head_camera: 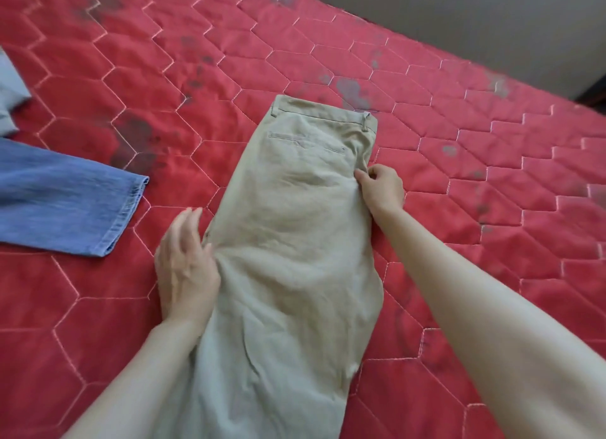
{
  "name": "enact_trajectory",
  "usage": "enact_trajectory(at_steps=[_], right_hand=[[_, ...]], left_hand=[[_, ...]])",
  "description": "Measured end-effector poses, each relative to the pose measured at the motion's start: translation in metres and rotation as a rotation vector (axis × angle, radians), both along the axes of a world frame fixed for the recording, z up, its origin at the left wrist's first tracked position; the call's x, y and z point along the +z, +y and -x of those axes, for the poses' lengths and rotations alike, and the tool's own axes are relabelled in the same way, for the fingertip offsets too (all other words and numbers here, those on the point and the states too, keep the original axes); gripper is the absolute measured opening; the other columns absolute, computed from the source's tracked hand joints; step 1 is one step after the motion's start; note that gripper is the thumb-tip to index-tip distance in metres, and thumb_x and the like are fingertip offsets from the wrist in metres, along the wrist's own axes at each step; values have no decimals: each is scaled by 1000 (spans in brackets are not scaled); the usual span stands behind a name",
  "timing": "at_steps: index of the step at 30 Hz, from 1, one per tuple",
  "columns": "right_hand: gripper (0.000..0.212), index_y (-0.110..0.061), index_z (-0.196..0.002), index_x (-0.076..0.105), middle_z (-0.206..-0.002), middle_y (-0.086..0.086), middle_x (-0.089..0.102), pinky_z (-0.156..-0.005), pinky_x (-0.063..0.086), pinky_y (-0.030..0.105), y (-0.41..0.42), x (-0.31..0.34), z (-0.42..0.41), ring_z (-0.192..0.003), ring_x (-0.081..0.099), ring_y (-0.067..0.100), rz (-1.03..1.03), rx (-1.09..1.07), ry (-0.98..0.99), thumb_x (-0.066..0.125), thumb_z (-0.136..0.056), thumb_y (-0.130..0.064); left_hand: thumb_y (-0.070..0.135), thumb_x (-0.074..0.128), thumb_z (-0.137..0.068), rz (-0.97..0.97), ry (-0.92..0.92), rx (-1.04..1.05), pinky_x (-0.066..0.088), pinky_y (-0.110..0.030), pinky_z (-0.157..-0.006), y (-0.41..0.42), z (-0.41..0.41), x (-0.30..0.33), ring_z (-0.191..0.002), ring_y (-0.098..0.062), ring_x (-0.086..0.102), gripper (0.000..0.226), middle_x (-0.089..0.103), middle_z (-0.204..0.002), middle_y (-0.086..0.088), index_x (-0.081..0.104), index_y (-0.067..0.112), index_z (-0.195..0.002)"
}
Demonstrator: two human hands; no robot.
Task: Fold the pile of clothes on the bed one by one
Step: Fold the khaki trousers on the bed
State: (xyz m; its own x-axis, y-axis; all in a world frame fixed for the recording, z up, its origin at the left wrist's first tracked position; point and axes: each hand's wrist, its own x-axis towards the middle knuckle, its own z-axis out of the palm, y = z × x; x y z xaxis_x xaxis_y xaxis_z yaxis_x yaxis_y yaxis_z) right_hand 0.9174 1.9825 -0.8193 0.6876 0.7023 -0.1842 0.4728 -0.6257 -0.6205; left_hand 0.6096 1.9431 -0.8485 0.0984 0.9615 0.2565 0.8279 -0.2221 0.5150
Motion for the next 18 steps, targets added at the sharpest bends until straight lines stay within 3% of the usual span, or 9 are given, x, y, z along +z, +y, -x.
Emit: enact_trajectory(at_steps=[2, 4, 8, 11, 14, 16, 18], right_hand=[[24, -22, -71, 55, -81, -2, 61, -70, 35, 30, 2, -4, -3, -84, 55, 22, 20, 8, -1, 59, -89, -37], [24, -22, -71, 56, -79, -2, 61, -70, 36, 31, 4, -6, -5, -83, 55, 22, 33, 0, 3, 58, -89, -38], [42, -17, -55, 41, -55, -6, 44, -57, 30, 33, 4, -5, -8, -62, 44, 20, -37, -45, 56, 60, -86, -35], [43, -19, -55, 40, -53, -7, 37, -54, 27, 34, -15, 0, -4, -54, 33, 13, -236, -140, 225, 53, -94, -31], [27, -8, -93, 67, -72, -4, 63, -57, 45, 28, -66, 3, 12, -57, 55, 7, -259, -122, 398, 42, -97, -14], [37, -13, -109, 67, -87, -6, 70, -71, 54, 26, -116, 5, 24, -72, 66, 5, -211, 27, 443, 43, -88, 5], [51, -15, -118, 65, -105, -5, 72, -89, 53, 24, -160, 6, 32, -98, 67, 7, -200, 198, 471, 49, -80, 15]], left_hand=[[-2, 43, -81, -75, 231, -205, 29, -50, -109, -11, -4, -2, -136, -32, 39, 60, 43, -146, -16, 43, 5, -141], [14, 35, -84, -38, 342, -346, 28, -55, -110, -25, -6, -8, -137, -30, 40, 58, 43, -147, -15, 48, 5, -139], [29, 26, -94, 105, 403, -296, 27, -53, -112, -33, 5, -18, -141, -26, 33, 59, 32, -153, -13, 37, 2, -145], [30, 23, -94, 141, 413, -323, 24, -52, -113, -30, 8, -18, -143, -24, 27, 61, 25, -156, -12, 31, 0, -147], [36, 15, -94, 194, 413, -345, 16, -49, -117, -29, 9, -13, -147, -20, 15, 66, 13, -158, -7, 21, 2, -149], [43, 7, -92, 234, 406, -370, 5, -44, -119, -29, 10, -8, -147, -15, 1, 70, 0, -158, -2, 9, 5, -150], [47, 5, -92, 291, 382, -388, -3, -39, -119, -28, 11, -4, -146, -10, -9, 70, -9, -158, 2, 1, 8, -150]])
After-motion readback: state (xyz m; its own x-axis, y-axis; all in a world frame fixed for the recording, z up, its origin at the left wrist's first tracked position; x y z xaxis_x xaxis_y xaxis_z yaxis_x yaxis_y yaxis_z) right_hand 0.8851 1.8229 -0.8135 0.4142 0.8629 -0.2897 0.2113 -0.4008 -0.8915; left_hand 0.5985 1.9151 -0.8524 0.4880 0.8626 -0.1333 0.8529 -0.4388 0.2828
